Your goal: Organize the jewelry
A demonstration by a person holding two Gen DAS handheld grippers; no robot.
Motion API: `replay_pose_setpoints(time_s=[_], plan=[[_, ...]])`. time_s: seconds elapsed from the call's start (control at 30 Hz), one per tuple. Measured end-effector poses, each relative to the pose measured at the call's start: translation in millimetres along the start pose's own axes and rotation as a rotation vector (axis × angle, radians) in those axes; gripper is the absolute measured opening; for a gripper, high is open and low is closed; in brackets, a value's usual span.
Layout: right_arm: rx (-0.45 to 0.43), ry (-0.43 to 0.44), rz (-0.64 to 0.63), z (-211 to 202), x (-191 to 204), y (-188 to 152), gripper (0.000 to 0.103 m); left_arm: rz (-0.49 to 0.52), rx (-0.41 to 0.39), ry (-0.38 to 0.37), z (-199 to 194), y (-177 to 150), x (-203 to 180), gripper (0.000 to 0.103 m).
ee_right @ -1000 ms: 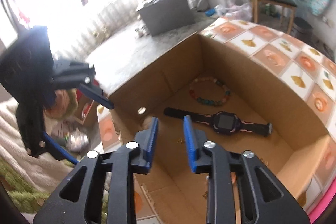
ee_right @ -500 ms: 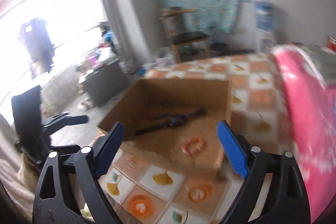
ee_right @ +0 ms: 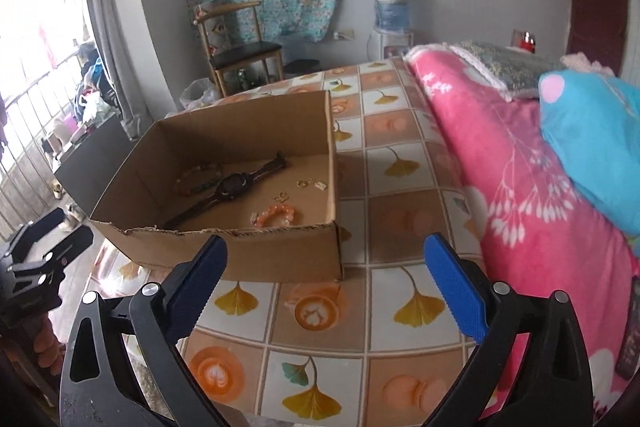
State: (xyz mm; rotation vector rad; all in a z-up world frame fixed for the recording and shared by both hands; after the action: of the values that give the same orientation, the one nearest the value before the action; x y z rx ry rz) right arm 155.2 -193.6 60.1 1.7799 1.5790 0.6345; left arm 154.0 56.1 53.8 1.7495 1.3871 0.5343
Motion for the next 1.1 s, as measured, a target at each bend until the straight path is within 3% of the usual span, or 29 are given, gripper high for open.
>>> replay_pose_setpoints(time_s=[0.27, 0.43, 0.57, 0.67, 0.87, 1.1], plan=[[-0.085, -0.019, -0.041, -19.1, 22.4, 3.5, 0.095, -0.045, -0.107, 0.228, -28.2, 10.9, 11.4, 0.098], [-0.124, -0.022, -0.055, -23.8, 30.6, 5.2, 0.095, -0.05, -0.071, 0.21, -26.7, 12.2, 7.3, 0.098], [-0.1, -0.007, -0.044, -21.8, 33.6, 4.4, 0.095, 0.006, -0.014, 0.251, -14.1, 8.4, -0.8, 0.098], [-0.079, -0.018, -0.05, -18.2, 35.7, 3.7, 0.095, 0.02, 0.021, 0.234, -7.8, 5.0, -8.6, 0.098], [-0.038, -0.037, -0.058, -7.2, 34.4, -2.1, 0.095, -0.03, 0.08, 0.228, 8.9, -2.5, -16.7, 0.098], [-0.009, -0.018, -0.059, -1.7, 35.9, -6.3, 0.095, -0.083, 0.119, 0.276, 17.8, -3.8, -12.2, 0.098]])
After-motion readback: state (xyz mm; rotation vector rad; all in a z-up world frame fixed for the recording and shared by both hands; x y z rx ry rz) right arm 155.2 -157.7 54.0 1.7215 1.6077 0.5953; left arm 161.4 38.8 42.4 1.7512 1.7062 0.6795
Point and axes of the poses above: each gripper's, at about its wrist camera, not at the fingertips, and z roughly the way its jaws point, x to its left, y to its top, the point moved 5 cm from there along z, roughly the way its jaws point, and after that the axes turned 14 degrees about -y, right-handed, at the moved point
